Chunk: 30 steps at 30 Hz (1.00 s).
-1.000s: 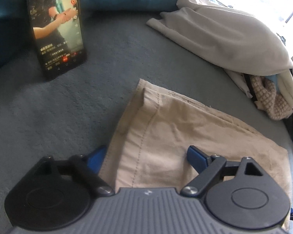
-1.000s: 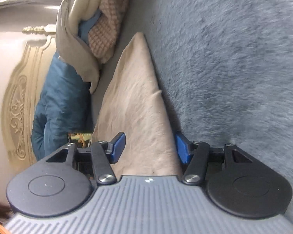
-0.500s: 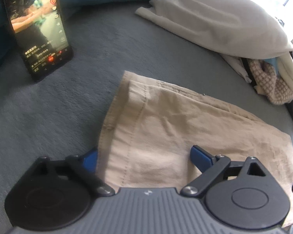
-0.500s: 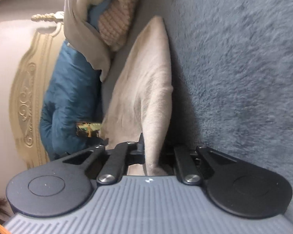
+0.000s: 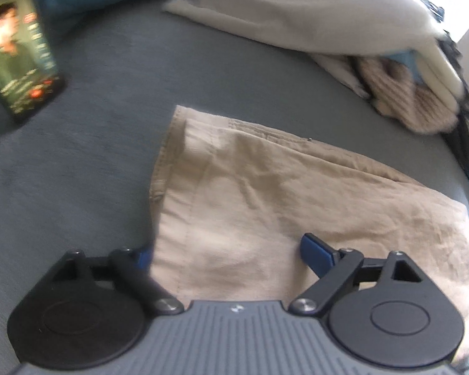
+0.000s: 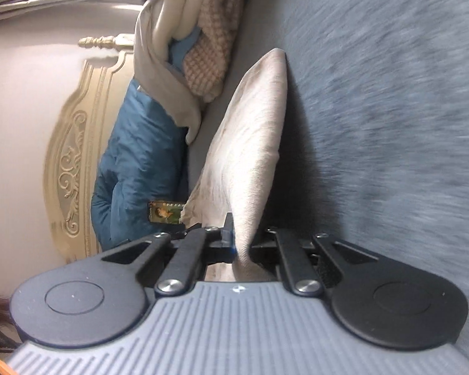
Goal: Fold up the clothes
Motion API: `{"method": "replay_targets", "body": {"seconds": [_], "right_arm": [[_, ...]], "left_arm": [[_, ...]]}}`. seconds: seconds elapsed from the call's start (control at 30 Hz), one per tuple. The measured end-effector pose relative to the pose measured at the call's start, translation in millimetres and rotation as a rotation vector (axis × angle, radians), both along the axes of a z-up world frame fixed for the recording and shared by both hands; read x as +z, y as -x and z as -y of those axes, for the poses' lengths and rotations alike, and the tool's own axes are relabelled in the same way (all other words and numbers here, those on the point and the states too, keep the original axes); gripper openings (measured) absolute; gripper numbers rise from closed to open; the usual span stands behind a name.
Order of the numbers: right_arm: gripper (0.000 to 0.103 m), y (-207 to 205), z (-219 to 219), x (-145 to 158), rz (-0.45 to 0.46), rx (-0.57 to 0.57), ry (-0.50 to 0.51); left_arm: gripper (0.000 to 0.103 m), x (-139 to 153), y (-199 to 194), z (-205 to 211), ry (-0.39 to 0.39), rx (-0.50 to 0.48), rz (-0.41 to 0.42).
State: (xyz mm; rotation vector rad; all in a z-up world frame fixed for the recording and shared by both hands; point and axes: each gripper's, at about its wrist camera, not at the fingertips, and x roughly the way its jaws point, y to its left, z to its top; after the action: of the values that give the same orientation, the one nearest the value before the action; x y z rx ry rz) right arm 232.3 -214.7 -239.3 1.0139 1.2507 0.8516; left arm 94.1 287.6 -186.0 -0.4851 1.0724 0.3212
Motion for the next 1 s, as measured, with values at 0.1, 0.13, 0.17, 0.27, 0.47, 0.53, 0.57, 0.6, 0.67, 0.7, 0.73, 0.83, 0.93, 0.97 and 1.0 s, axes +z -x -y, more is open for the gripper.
{"method": "replay_targets", "body": {"seconds": [0.1,0.13,0.17,0.27,0.47,0.53,0.57,0.6,0.67,0.7,0.73,0.83,0.93,0.97,1.0], "right_arm": [[0.004,9.8,37.3,8.6,-0.004,-0.042,0.032],[0.004,14.9,54.2,13.2,-0.003,-0.056,0.054],[0.004,20.0,71.0,17.8,-0.002,-0.071,0.076],[0.004,38.4,125.1,32.5,0.001,-0.12,0.162],[0.008,68.6,190.3,32.5,-0.056,-0.22,0.236],[0.013,74.8,194.8,21.5,-0.084,-0.266,0.23],[0.017,77.9,197.0,16.1,-0.099,-0.29,0.227],[0.023,81.4,199.8,11.3,-0.113,-0.316,0.226],[0.03,92.2,207.7,12.6,-0.135,-0.397,0.241],[0.03,98.2,210.0,16.1,-0.137,-0.434,0.247],[0.03,104.9,213.2,22.6,-0.138,-0.477,0.268],[0.031,128.8,223.1,49.0,-0.093,-0.62,0.326],[0.031,146.9,213.8,72.5,-0.039,-0.704,0.32],[0.031,149.9,207.3,77.3,-0.025,-0.71,0.303],[0.031,150.1,196.6,82.6,-0.01,-0.693,0.295]], "left_arm": [[0.088,1.7,-6.3,41.1,0.02,-0.082,-0.001],[0.088,2.3,-8.8,57.7,0.025,-0.117,0.0],[0.088,2.5,-10.9,74.3,0.029,-0.152,0.002],[0.088,0.1,-14.0,124.7,0.037,-0.254,0.021],[0.095,-5.8,-15.9,190.2,-0.03,-0.362,0.038],[0.095,-4.5,-17.1,182.6,-0.032,-0.346,0.038],[0.093,-2.4,-16.9,178.6,-0.034,-0.339,0.037],[0.092,3.1,-14.3,173.9,-0.043,-0.332,0.037],[0.092,17.4,-7.1,164.4,-0.08,-0.31,0.06],[0.092,25.1,-3.8,160.1,-0.098,-0.293,0.085],[0.093,32.8,-1.2,156.7,-0.116,-0.276,0.111],[0.092,56.3,6.4,154.1,-0.159,-0.239,0.22],[0.093,62.0,7.2,161.8,-0.182,-0.267,0.277],[0.093,58.4,4.2,165.1,-0.189,-0.281,0.276],[0.092,54.8,1.2,168.5,-0.197,-0.294,0.274]]}}
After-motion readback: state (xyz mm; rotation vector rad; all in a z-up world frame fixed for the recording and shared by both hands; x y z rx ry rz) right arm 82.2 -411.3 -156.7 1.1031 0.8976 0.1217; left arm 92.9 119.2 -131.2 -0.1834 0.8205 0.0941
